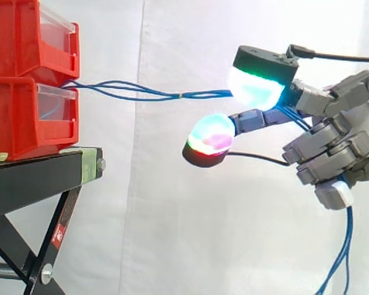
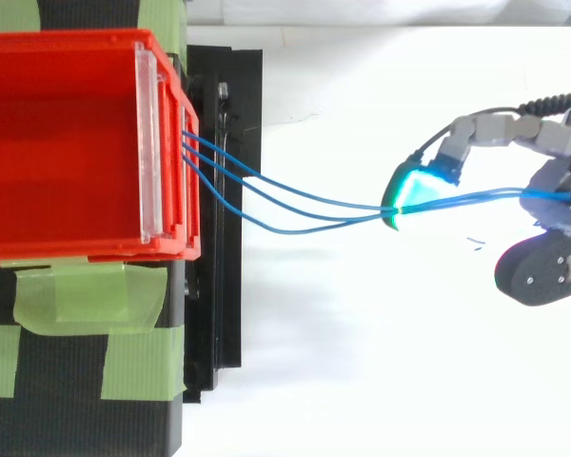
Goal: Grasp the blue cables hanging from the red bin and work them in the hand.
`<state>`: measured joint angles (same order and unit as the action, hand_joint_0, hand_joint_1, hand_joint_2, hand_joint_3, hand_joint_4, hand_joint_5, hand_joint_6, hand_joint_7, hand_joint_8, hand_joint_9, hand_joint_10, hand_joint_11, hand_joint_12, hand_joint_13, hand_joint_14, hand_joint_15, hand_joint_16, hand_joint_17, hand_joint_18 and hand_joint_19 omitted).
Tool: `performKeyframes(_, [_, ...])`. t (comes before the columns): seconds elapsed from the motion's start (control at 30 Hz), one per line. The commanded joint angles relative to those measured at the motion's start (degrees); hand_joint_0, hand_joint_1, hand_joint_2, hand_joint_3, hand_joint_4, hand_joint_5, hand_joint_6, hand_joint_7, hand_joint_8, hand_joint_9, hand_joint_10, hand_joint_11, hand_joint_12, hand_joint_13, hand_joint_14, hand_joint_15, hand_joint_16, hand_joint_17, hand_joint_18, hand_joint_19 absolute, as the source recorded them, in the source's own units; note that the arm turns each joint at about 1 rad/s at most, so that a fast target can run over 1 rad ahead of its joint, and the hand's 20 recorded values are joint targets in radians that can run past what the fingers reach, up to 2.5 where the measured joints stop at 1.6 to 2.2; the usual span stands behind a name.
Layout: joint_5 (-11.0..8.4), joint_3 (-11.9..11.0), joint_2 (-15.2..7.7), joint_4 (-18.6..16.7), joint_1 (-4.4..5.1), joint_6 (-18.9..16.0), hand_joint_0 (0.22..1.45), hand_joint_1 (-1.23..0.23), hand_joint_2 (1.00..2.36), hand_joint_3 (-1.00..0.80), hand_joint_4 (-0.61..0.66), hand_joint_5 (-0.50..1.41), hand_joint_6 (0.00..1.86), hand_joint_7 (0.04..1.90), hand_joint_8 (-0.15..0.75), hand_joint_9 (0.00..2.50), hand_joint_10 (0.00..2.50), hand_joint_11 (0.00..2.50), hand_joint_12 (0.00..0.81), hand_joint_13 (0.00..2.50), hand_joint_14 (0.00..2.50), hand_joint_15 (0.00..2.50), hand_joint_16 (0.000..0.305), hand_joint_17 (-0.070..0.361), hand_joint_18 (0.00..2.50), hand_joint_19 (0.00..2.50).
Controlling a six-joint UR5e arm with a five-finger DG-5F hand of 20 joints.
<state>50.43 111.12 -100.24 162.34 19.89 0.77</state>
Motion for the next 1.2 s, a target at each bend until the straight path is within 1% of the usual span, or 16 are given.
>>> performKeyframes(0.0, [-0.24, 0.0, 0.6, 1.2, -0.12, -0.3, 0.81, -0.61, 1.00, -1.00, -0.02, 0.03, 0.30, 1.21, 0.362, 1.70, 2.50, 2.50, 0.440, 1.84, 2.50, 1.23, 0.160, 0.120, 2.50, 0.49])
performKeyframes(0.23, [-0.24, 0.1, 0.6, 3.2, -0.12, -3.1, 0.81, -0.61, 1.00, -1.00, -0.01, 0.04, 0.28, 1.22, 0.362, 1.70, 2.50, 2.50, 0.441, 1.85, 2.50, 1.24, 0.160, 0.120, 2.50, 0.49])
performKeyframes(0.3, [-0.33, 0.1, 1.1, 4.2, -0.29, -4.2, 0.81, -0.61, 1.00, -1.00, 0.00, 0.04, 0.27, 1.22, 0.363, 1.70, 2.50, 2.50, 0.440, 1.84, 2.50, 1.24, 0.157, 0.118, 2.50, 0.47])
performKeyframes(0.47, [-0.33, 0.0, 1.6, 5.2, -0.73, -3.8, 0.81, -0.61, 1.00, -1.00, 0.00, 0.04, 0.27, 1.23, 0.362, 1.70, 2.50, 2.50, 0.439, 1.85, 2.50, 1.22, 0.157, 0.118, 2.50, 0.48])
performKeyframes(0.63, [-0.07, 0.0, 1.6, 5.1, -1.52, -3.8, 0.81, -0.61, 1.00, -1.00, 0.00, 0.04, 0.27, 1.23, 0.363, 1.70, 2.50, 2.50, 0.443, 1.85, 2.50, 1.25, 0.159, 0.119, 2.50, 0.47])
performKeyframes(0.7, [-0.07, 0.1, 1.6, 5.1, -1.79, -3.8, 0.82, -0.61, 1.00, -1.00, 0.00, 0.04, 0.27, 1.23, 0.363, 1.70, 2.50, 2.50, 0.442, 1.85, 2.50, 1.25, 0.157, 0.118, 2.50, 0.48])
performKeyframes(0.8, [-0.33, 0.0, 1.6, 4.9, -2.49, -3.5, 0.81, -0.61, 1.00, -1.00, 0.00, 0.04, 0.27, 1.23, 0.362, 1.70, 2.50, 2.50, 0.439, 1.85, 2.50, 1.22, 0.159, 0.119, 2.50, 0.47])
performKeyframes(0.83, [-0.33, 0.0, 1.6, 4.8, -2.58, -3.4, 0.81, -0.61, 1.00, -1.00, 0.00, 0.04, 0.27, 1.23, 0.361, 1.70, 2.50, 2.50, 0.442, 1.85, 2.50, 1.25, 0.160, 0.120, 2.50, 0.49])
performKeyframes(0.93, [-0.33, 0.0, 1.6, 3.6, -3.28, -3.2, 0.81, -0.61, 1.00, -1.00, 0.00, 0.04, 0.27, 1.23, 0.361, 1.70, 2.50, 2.50, 0.442, 1.85, 2.50, 1.25, 0.158, 0.119, 2.50, 0.50])
performKeyframes(0.97, [-0.33, 0.0, 1.6, 3.2, -3.37, -3.2, 0.82, -0.61, 1.00, -1.00, 0.01, 0.04, 0.28, 1.22, 0.360, 1.70, 2.50, 2.50, 0.439, 1.85, 2.50, 1.22, 0.157, 0.118, 2.50, 0.48])
performKeyframes(1.03, [-0.33, 0.0, 1.6, 2.1, -3.72, -3.3, 0.81, -0.61, 1.00, -1.00, 0.01, 0.04, 0.28, 1.22, 0.356, 1.71, 2.50, 2.50, 0.443, 1.85, 2.50, 1.24, 0.158, 0.119, 2.50, 0.50])
performKeyframes(1.1, [-0.33, 0.0, 1.6, 2.1, -3.81, -3.5, 0.81, -0.61, 1.00, -1.00, 0.01, 0.04, 0.28, 1.23, 0.363, 1.72, 2.50, 2.50, 0.446, 1.85, 2.50, 1.27, 0.160, 0.120, 2.50, 0.50])
performKeyframes(1.17, [0.19, -0.3, 1.8, 2.2, -3.98, -3.5, 0.81, -0.61, 1.00, -1.00, 0.01, 0.04, 0.27, 1.23, 0.368, 1.73, 2.50, 2.50, 0.447, 1.85, 2.50, 1.30, 0.163, 0.122, 2.50, 0.49])
